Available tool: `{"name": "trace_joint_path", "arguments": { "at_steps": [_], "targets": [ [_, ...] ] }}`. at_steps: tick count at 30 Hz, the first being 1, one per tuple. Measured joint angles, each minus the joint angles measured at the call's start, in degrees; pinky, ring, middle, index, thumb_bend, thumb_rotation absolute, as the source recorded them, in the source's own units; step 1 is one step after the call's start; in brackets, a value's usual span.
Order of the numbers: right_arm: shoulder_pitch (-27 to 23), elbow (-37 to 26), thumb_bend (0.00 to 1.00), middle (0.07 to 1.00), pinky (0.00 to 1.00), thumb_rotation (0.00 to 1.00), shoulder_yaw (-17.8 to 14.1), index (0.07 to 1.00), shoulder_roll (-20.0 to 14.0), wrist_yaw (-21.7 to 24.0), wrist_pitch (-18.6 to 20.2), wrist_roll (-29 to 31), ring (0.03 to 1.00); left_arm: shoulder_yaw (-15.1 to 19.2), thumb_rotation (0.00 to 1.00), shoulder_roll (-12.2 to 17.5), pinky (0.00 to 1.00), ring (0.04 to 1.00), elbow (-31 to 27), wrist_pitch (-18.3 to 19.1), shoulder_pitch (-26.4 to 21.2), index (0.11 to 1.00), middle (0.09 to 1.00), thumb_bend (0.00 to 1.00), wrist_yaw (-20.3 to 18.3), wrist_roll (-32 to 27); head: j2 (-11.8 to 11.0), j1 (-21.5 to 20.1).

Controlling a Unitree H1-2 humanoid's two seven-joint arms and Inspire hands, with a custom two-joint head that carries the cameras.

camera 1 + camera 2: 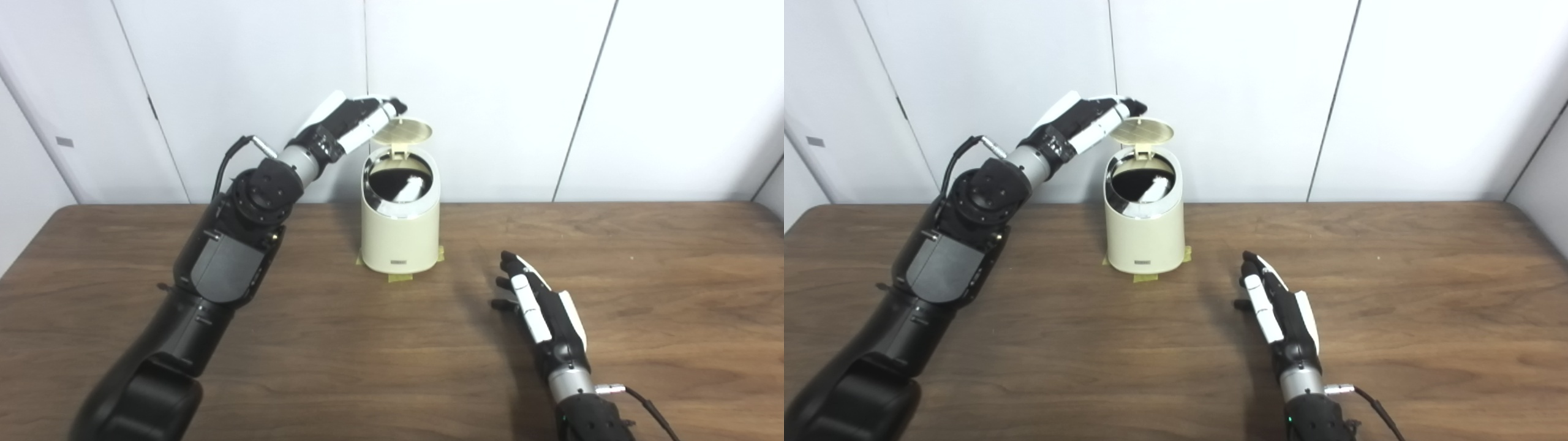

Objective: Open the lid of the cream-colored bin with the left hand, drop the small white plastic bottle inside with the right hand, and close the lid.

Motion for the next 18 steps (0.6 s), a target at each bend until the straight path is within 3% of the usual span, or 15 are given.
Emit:
{"name": "trace_joint_path", "arguments": {
  "at_steps": [3, 6, 9, 15, 18],
  "targets": [
    [-0.3, 0.7, 0.39, 0.873, 0.67, 0.93, 0.1, 0.856, 0.0, -0.6, -0.4, -0.6, 0.829, -4.6, 0.73, 1.8, 0.75, 0.844, -1.2, -2.2, -0.4, 0.802, 0.836, 0.47, -0.4, 8.3, 0.0, -0.1],
    [-0.6, 1.8, 0.39, 0.868, 0.66, 0.94, 0.3, 0.853, -0.1, -1.0, -1.7, -1.5, 0.824, -6.2, 0.74, 2.4, 0.78, 0.85, -2.2, -4.0, -0.8, 0.801, 0.824, 0.5, -0.8, 13.9, 0.1, -0.1],
    [-0.6, 1.9, 0.39, 0.867, 0.65, 0.94, 0.6, 0.847, -0.1, -1.3, -2.0, -2.5, 0.822, -7.6, 0.78, 2.9, 0.9, 0.864, -3.2, -4.9, -1.0, 0.807, 0.826, 0.48, -1.7, 18.9, 0.2, -0.1],
    [-0.6, 2.0, 0.38, 0.858, 0.66, 0.94, 0.6, 0.846, 0.0, -1.5, -2.0, -3.2, 0.818, -8.0, 0.81, 3.2, 0.96, 0.883, -3.9, -6.6, -1.0, 0.807, 0.832, 0.49, -5.7, 24.4, 0.6, -0.1],
    [-0.6, 2.0, 0.38, 0.862, 0.66, 0.93, 0.6, 0.846, 0.0, -1.7, -2.0, -3.3, 0.821, -8.0, 0.81, 3.2, 0.91, 0.884, -4.2, -6.9, -1.0, 0.8, 0.827, 0.49, -7.3, 25.9, 0.7, -0.1]
  ]
}}
